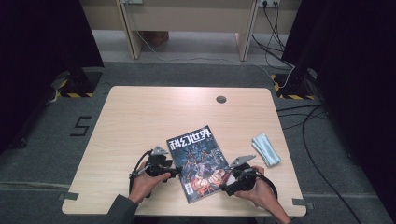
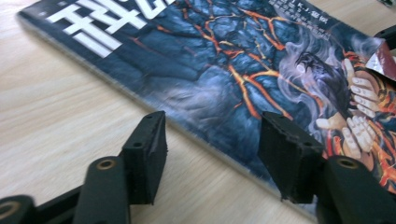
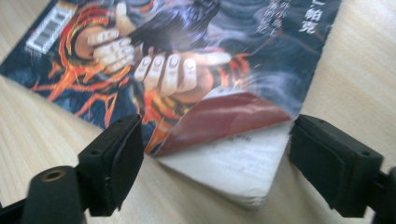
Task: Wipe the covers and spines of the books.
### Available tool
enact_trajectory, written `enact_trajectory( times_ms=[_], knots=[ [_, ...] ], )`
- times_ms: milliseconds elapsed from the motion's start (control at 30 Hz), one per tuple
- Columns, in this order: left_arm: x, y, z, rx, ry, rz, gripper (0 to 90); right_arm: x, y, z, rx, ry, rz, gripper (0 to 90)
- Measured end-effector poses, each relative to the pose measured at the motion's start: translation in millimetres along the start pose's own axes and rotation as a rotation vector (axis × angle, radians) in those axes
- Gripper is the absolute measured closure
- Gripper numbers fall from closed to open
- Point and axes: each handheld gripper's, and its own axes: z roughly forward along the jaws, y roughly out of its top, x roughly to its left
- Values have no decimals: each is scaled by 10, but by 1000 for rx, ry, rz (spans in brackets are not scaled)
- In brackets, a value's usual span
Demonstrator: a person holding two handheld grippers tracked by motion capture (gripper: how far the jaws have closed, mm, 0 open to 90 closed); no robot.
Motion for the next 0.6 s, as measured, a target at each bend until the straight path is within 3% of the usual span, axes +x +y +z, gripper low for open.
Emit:
enact_trajectory(
  times_ms=[100,167,300,467,600],
  knots=[
    [0,57,53,0,29,25,429,62,3,14,7,-11,-8,150],
    [28,88,76,-5,31,15,438,146,18,46,18,-52,-30,144],
    [100,144,123,-26,32,-2,439,171,51,82,13,-70,-25,140],
    [143,264,229,-38,82,4,415,220,149,173,-7,-119,24,137],
    [172,299,258,-44,93,0,412,226,241,248,-21,-145,57,132]
  ],
)
